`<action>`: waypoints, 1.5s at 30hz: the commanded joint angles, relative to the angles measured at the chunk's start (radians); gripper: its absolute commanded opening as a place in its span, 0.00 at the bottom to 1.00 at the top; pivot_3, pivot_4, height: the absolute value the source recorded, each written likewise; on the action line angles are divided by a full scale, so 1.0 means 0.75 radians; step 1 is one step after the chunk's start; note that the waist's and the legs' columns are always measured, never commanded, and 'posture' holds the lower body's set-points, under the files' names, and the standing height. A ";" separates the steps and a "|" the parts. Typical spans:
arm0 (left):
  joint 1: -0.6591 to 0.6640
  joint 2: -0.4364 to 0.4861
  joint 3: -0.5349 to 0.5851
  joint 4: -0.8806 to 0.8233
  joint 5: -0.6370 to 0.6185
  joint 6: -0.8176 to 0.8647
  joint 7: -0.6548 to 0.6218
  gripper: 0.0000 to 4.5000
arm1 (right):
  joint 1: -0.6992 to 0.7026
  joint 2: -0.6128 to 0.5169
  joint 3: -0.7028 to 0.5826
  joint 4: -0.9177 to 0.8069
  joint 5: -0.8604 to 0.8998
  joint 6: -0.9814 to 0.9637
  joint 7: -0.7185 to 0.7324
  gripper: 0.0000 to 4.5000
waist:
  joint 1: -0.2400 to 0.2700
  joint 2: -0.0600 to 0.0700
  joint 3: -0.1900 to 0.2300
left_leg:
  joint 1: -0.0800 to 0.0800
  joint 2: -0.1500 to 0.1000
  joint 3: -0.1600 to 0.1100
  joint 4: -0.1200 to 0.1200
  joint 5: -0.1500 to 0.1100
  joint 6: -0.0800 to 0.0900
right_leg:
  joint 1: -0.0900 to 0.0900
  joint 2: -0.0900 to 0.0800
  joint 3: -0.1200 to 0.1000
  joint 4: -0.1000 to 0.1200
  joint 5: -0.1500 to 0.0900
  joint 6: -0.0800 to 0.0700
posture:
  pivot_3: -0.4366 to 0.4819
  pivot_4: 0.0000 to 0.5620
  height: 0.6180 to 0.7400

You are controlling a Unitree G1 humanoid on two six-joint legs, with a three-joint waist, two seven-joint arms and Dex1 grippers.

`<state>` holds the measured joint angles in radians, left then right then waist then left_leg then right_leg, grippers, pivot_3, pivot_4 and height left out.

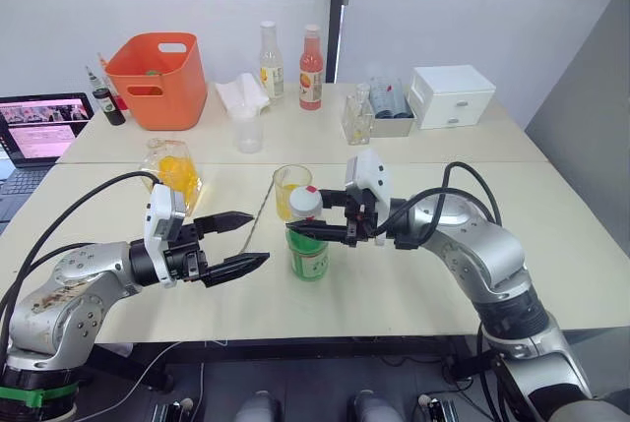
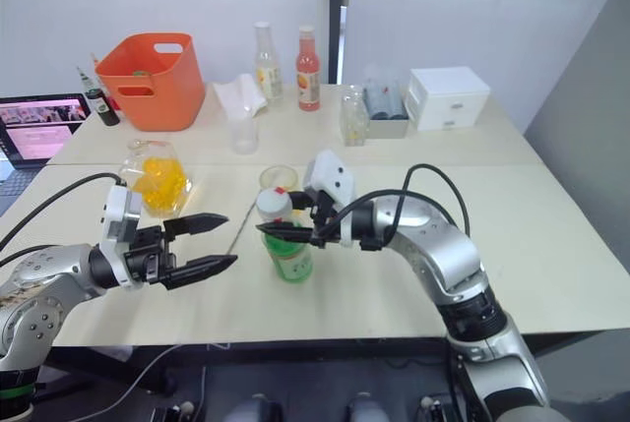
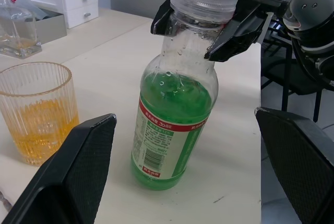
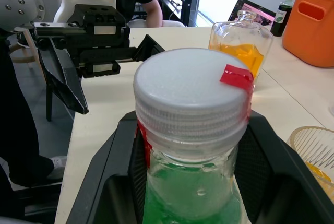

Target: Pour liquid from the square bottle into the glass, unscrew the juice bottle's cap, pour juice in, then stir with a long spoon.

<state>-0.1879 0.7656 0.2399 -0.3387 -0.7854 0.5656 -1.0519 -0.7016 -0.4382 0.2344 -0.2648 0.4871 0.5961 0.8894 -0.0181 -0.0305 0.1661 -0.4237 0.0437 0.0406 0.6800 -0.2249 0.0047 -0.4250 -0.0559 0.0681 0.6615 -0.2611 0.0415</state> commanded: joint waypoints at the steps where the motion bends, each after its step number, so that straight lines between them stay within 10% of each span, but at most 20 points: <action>1: -0.017 0.009 0.013 -0.021 -0.002 -0.027 -0.012 1.00 | 0.001 0.014 -0.026 -0.032 0.009 -0.004 -0.009 0.60 | 0.000 0.000 0.000 | 0.000 0.000 0.000 0.000 0.000 0.000 | 0.000 0.000 0.000 0.000 0.000 0.000 | 0.48 0.27 0.79; 6: -0.021 0.011 0.010 -0.020 -0.002 -0.023 -0.017 1.00 | -0.014 -0.008 -0.085 -0.029 0.060 0.036 0.013 0.97 | 0.000 0.000 0.000 | 0.000 0.000 0.000 0.000 0.000 0.000 | 0.000 0.000 0.000 0.000 0.000 0.000 | 0.48 0.27 0.79; 23: -0.066 0.011 -0.002 0.008 0.017 -0.019 -0.030 1.00 | -0.179 -0.001 -0.083 0.387 0.029 -0.120 0.361 0.97 | -0.001 0.000 0.000 | 0.000 0.000 0.001 0.000 0.000 0.000 | 0.000 0.001 0.000 0.000 0.000 0.000 | 0.48 0.27 0.79; 32: -0.051 0.018 0.013 -0.016 0.010 -0.007 -0.011 1.00 | -0.198 0.064 -0.094 0.419 0.011 -0.145 0.363 0.38 | 0.003 0.000 0.000 | 0.000 0.000 0.001 0.000 0.000 0.000 | 0.000 0.000 0.000 0.001 0.000 0.000 | 0.48 0.27 0.79; 45: -0.072 0.007 -0.004 -0.005 0.023 -0.023 0.001 1.00 | -0.013 0.040 -0.220 -0.091 0.087 0.196 -0.044 0.38 | 0.006 0.000 0.000 | 0.000 0.000 0.000 0.000 0.000 0.000 | 0.000 -0.001 0.000 0.001 0.000 0.000 | 0.48 0.27 0.79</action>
<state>-0.2278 0.7656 0.2207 -0.3274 -0.7651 0.5689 -1.0488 -0.7139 -0.4181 0.1323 -0.1977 0.5167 0.6743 0.9674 -0.0133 -0.0305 0.1661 -0.4241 0.0441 0.0407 0.6799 -0.2250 0.0047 -0.4254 -0.0564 0.0679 0.6619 -0.2611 0.0414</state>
